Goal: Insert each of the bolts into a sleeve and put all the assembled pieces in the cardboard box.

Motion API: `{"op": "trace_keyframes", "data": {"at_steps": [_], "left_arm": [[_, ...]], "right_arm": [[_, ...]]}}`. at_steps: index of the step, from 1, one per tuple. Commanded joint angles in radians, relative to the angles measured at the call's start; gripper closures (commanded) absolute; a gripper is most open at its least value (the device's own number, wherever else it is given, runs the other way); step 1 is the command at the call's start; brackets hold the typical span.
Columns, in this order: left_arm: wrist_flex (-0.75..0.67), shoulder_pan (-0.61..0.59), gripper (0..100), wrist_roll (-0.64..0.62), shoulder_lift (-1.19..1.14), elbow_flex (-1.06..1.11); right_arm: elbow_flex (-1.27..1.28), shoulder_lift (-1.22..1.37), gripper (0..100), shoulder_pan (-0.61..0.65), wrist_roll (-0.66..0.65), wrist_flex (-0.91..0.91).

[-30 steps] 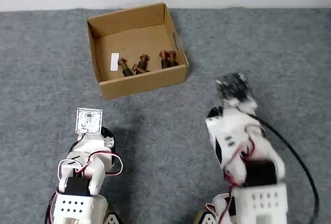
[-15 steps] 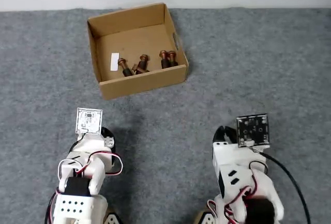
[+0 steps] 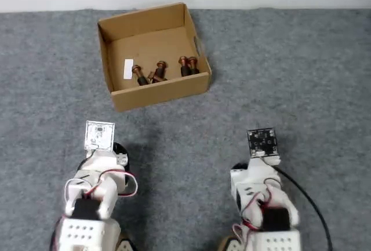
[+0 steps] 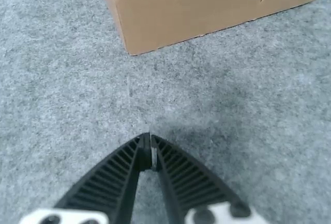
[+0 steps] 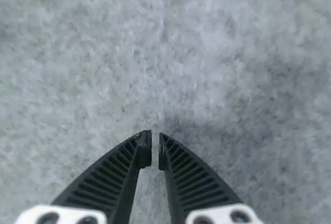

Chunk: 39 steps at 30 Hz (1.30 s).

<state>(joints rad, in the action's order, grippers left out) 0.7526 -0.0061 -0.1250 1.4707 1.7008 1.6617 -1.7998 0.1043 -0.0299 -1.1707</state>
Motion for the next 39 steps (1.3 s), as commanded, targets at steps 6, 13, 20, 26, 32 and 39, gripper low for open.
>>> {"op": "trace_keyframes", "data": {"at_steps": [6, 13, 20, 26, 32, 39], "left_arm": [[0.000, 0.003, 99, 0.000, 0.008, -0.010], [0.000, 0.003, 99, 0.000, 0.008, -0.010], [0.000, 0.003, 99, 0.000, 0.008, -0.010], [0.000, 0.003, 99, 0.000, 0.008, -0.010], [0.000, 0.003, 99, 0.000, 0.008, -0.010], [0.000, 0.003, 99, 0.000, 0.008, -0.010]], "right_arm": [[0.020, -0.007, 98.9, -0.024, 0.002, -0.035], [0.020, -0.007, 98.9, -0.065, 0.003, -0.133], [0.020, -0.007, 98.9, -0.065, 0.003, -0.133], [0.020, -0.007, 98.9, -0.065, 0.003, -0.133], [0.020, -0.007, 98.9, -0.065, 0.003, -0.133], [0.020, -0.007, 98.9, -0.065, 0.003, -0.133]]}}
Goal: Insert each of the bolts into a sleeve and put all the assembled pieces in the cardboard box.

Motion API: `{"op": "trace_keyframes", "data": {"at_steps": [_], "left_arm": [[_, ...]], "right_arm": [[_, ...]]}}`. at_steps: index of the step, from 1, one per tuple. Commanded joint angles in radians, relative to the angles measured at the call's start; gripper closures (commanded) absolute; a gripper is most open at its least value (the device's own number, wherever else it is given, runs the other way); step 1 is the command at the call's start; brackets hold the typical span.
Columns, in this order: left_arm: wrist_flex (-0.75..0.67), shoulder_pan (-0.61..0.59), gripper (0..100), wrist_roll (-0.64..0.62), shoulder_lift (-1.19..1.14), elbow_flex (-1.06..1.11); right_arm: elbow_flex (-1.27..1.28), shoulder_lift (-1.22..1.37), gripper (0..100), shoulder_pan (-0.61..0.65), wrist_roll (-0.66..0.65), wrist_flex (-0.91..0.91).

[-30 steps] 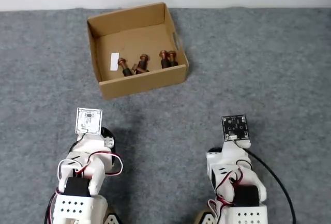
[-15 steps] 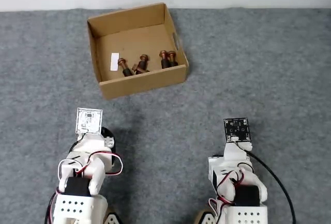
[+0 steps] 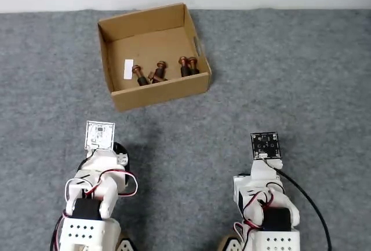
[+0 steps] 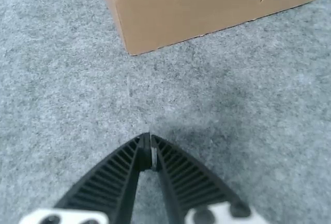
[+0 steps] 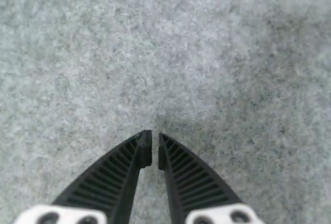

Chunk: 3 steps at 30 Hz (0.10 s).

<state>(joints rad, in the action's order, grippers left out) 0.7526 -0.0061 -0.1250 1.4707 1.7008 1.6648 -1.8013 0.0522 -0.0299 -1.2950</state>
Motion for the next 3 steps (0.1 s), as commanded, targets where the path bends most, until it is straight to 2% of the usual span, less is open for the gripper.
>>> {"op": "trace_keyframes", "data": {"at_steps": [1, 3], "left_arm": [[0.000, 0.003, 99, 0.000, 0.008, -0.010], [0.000, 0.003, 99, 0.000, 0.008, -0.010]], "right_arm": [[0.017, -0.005, 98.9, -0.013, 0.003, -0.008], [0.017, -0.005, 98.9, -0.013, 0.003, -0.008]]}}
